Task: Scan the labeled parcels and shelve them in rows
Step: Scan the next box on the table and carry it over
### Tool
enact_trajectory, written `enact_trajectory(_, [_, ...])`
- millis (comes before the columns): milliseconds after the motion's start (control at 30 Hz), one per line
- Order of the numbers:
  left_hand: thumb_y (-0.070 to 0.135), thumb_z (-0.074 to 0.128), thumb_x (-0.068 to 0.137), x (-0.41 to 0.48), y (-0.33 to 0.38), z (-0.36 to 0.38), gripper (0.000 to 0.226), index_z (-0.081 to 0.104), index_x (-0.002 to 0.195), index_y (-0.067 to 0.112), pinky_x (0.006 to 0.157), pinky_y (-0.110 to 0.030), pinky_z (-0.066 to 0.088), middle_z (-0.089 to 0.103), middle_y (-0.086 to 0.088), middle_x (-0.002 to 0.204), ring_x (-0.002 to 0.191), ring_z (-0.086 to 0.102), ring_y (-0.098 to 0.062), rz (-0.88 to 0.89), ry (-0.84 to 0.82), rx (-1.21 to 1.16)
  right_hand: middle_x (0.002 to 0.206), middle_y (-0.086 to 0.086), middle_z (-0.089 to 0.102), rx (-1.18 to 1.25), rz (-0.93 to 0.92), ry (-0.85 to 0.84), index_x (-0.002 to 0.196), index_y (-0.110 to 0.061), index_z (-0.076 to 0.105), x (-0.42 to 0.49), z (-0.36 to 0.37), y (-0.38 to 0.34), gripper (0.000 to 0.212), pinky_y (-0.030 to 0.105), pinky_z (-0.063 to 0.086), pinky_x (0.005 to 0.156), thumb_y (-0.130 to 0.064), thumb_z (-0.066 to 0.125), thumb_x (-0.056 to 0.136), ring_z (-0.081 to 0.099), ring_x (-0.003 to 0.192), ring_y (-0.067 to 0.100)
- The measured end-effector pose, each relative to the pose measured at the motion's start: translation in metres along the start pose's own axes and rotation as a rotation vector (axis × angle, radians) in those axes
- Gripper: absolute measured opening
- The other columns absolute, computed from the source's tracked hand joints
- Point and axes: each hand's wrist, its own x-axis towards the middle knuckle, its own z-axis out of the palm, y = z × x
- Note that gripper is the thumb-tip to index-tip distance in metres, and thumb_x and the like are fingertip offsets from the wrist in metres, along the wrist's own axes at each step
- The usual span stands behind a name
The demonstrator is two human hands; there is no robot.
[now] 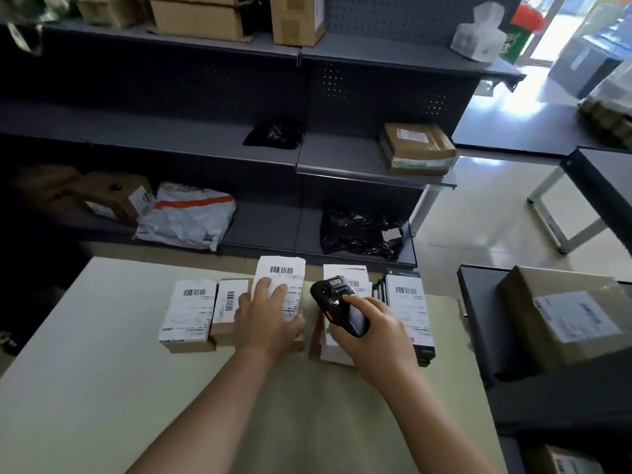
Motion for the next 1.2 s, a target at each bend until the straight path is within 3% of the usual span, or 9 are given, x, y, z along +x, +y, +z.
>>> enact_trajectory(233, [0.055,0.055,0.086,-0.003,-0.024,-0.075,0.063,0.042,0.143,0.032,0.109,-0.047,0.034,0.019,0.007,0.155,0.134,0.024,-0.027,0.1,0.243,-0.071,0.122,-0.017,0.056,0.015,-0.089,0.045,0.128,-0.042,0.057,-0.005,-0.021,-0.064,0.055,0.037,0.05,0.092,-0.053,0.067,0.076,0.054,0.111,0.012])
enact_trajectory(400, [0.055,0.058,0.087,-0.006,-0.027,-0.148,0.063,0.042,0.143,0.032,0.112,-0.047,0.033,0.019,0.007,0.156,0.136,0.022,-0.026,0.227,0.416,-0.065,0.113,-0.019,0.053,0.014,-0.179,0.164,0.128,-0.04,0.058,-0.02,-0.051,-0.121,0.051,0.023,0.041,0.081,-0.049,0.07,0.079,0.05,0.1,0.005])
enact_trajectory(600, [0.051,0.064,0.084,-0.006,-0.024,-0.209,0.059,0.05,0.137,0.027,0.109,-0.05,0.037,0.026,0.003,0.153,0.135,0.025,-0.029,0.337,0.623,-0.101,0.11,-0.019,0.051,-0.02,-0.266,0.264,0.129,-0.04,0.058,-0.041,-0.085,-0.17,0.05,0.025,0.042,0.08,-0.048,0.07,0.081,0.048,0.098,0.005])
enact_trajectory(833, [0.049,0.067,0.083,-0.002,-0.023,-0.241,0.059,0.053,0.136,0.026,0.107,-0.053,0.039,0.027,0.002,0.152,0.135,0.027,-0.031,0.368,0.706,-0.103,0.123,-0.018,0.053,-0.066,-0.365,0.305,0.132,-0.042,0.056,-0.06,-0.1,-0.208,0.055,0.029,0.048,0.092,-0.055,0.068,0.08,0.052,0.112,0.008])
enact_trajectory(967, [0.046,0.07,0.082,0.002,-0.021,-0.248,0.057,0.055,0.133,0.024,0.103,-0.056,0.042,0.03,-0.002,0.151,0.133,0.03,-0.036,0.361,0.745,-0.079,0.122,-0.016,0.054,-0.131,-0.435,0.34,0.134,-0.046,0.053,-0.069,-0.108,-0.221,0.056,0.027,0.047,0.09,-0.058,0.065,0.08,0.052,0.113,0.009])
enact_trajectory(1200, [0.046,0.068,0.084,-0.001,-0.009,-0.246,0.057,0.054,0.134,0.024,0.104,-0.057,0.041,0.03,-0.002,0.151,0.135,0.029,-0.036,0.36,0.771,-0.079,0.117,-0.018,0.054,-0.19,-0.399,0.294,0.133,-0.049,0.051,-0.083,-0.126,-0.223,0.054,0.024,0.046,0.08,-0.06,0.063,0.082,0.052,0.109,0.007])
